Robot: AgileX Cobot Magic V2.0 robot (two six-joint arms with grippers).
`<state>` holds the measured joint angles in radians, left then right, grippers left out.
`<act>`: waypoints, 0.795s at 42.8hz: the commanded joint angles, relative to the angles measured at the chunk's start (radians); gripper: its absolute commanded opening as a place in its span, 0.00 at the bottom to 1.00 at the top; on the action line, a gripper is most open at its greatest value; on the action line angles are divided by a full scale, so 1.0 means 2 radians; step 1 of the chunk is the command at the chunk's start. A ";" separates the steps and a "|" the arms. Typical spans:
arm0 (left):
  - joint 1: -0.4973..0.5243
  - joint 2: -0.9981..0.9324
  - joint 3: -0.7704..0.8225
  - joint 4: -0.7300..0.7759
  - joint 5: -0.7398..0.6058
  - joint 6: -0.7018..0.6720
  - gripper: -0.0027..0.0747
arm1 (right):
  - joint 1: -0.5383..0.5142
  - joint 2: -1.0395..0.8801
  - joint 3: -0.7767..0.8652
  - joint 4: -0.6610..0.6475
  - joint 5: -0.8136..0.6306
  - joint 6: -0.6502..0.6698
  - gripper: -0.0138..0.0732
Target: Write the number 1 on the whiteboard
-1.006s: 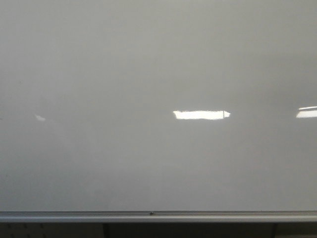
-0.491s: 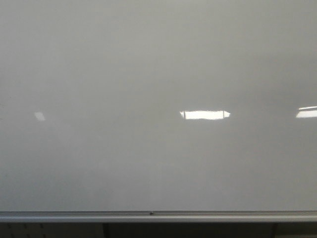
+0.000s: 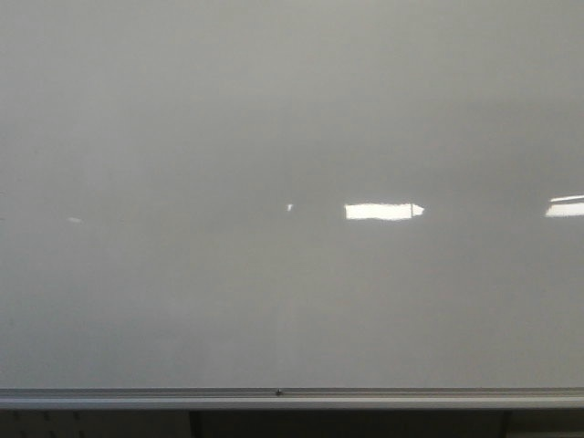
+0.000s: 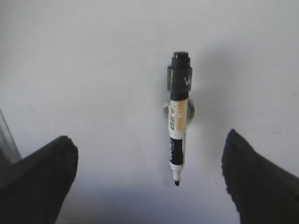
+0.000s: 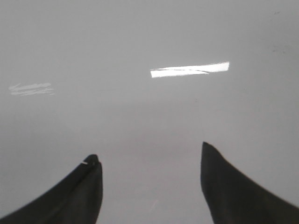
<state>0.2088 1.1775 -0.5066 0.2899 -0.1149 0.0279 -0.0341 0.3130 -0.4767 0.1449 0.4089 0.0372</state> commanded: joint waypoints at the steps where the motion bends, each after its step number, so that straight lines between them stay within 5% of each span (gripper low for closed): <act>1: 0.001 0.030 -0.017 0.003 -0.065 -0.001 0.82 | 0.002 0.008 -0.017 0.004 -0.031 0.000 0.72; 34: 0.001 0.214 -0.068 0.003 -0.148 -0.001 0.82 | 0.002 0.008 -0.017 0.004 -0.028 0.000 0.72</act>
<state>0.2088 1.6171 -0.6077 0.3030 -0.3327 0.0279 -0.0341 0.3130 -0.4767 0.1449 0.4270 0.0372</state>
